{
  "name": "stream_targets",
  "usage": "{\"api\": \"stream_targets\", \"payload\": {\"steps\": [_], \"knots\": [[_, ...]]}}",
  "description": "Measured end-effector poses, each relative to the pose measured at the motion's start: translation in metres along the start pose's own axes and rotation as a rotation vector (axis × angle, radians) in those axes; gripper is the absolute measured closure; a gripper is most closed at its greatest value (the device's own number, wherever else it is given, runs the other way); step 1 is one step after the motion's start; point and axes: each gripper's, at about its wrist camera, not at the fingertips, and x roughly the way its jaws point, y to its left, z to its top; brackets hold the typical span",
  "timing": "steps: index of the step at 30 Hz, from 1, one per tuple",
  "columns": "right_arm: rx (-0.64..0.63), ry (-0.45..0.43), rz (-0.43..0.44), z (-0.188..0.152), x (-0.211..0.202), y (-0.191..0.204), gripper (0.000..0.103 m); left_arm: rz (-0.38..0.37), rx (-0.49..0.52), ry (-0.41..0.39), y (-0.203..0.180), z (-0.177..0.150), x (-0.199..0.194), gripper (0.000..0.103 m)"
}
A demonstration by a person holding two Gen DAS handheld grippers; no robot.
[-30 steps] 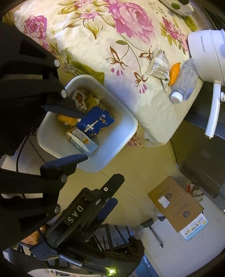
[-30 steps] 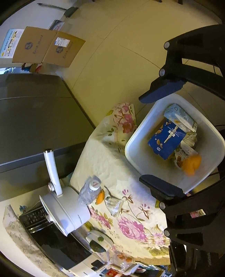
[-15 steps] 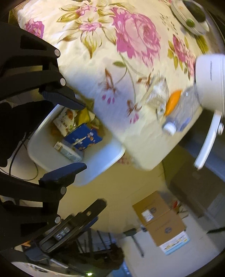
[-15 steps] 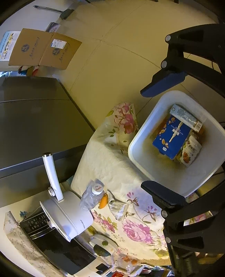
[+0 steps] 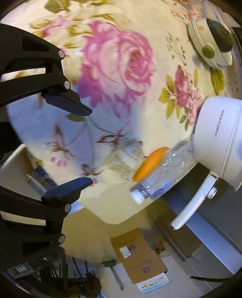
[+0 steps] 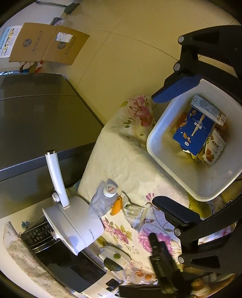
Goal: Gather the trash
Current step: 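Grasp the white paper wrapper with the left gripper while the right gripper moves toward the orange peel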
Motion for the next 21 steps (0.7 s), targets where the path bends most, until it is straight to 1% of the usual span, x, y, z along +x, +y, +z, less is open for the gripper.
{"api": "stream_targets", "payload": {"steps": [2, 5, 8, 10, 12, 15, 16, 17, 18, 20, 21], "knots": [[0.012, 0.016, -0.001, -0.001, 0.007, -0.002, 0.007, -0.016, -0.015, -0.009, 0.001, 0.010, 0.007, 0.036], [0.028, 0.033, -0.003, -0.004, 0.015, -0.007, 0.007, -0.062, -0.080, -0.008, 0.007, 0.021, 0.020, 0.036], [0.038, 0.044, -0.006, -0.006, 0.022, -0.011, 0.007, -0.143, -0.183, -0.010, 0.015, 0.025, 0.039, 0.038], [0.037, 0.051, -0.006, -0.007, 0.025, -0.012, 0.007, -0.183, -0.230, -0.010, 0.018, 0.025, 0.050, 0.038], [0.032, 0.056, -0.007, -0.008, 0.027, -0.013, 0.007, -0.212, -0.254, -0.052, 0.017, 0.027, 0.053, 0.038], [0.033, 0.060, -0.007, -0.008, 0.029, -0.014, 0.007, -0.260, -0.299, -0.053, 0.013, 0.032, 0.062, 0.046], [0.033, 0.062, -0.006, -0.008, 0.030, -0.015, 0.007, -0.258, -0.309, -0.051, 0.011, 0.033, 0.065, 0.051], [0.032, 0.064, -0.006, -0.008, 0.030, -0.016, 0.007, -0.254, -0.314, -0.046, 0.010, 0.034, 0.067, 0.059], [0.031, 0.066, -0.006, -0.008, 0.031, -0.016, 0.007, -0.263, -0.320, -0.041, 0.009, 0.035, 0.069, 0.060], [0.032, 0.070, -0.008, -0.008, 0.032, -0.016, 0.007, -0.276, -0.320, -0.049, 0.009, 0.037, 0.068, 0.068], [0.032, 0.072, -0.006, -0.008, 0.033, -0.016, 0.007, -0.278, -0.299, -0.066, 0.007, 0.038, 0.064, 0.072]]}}
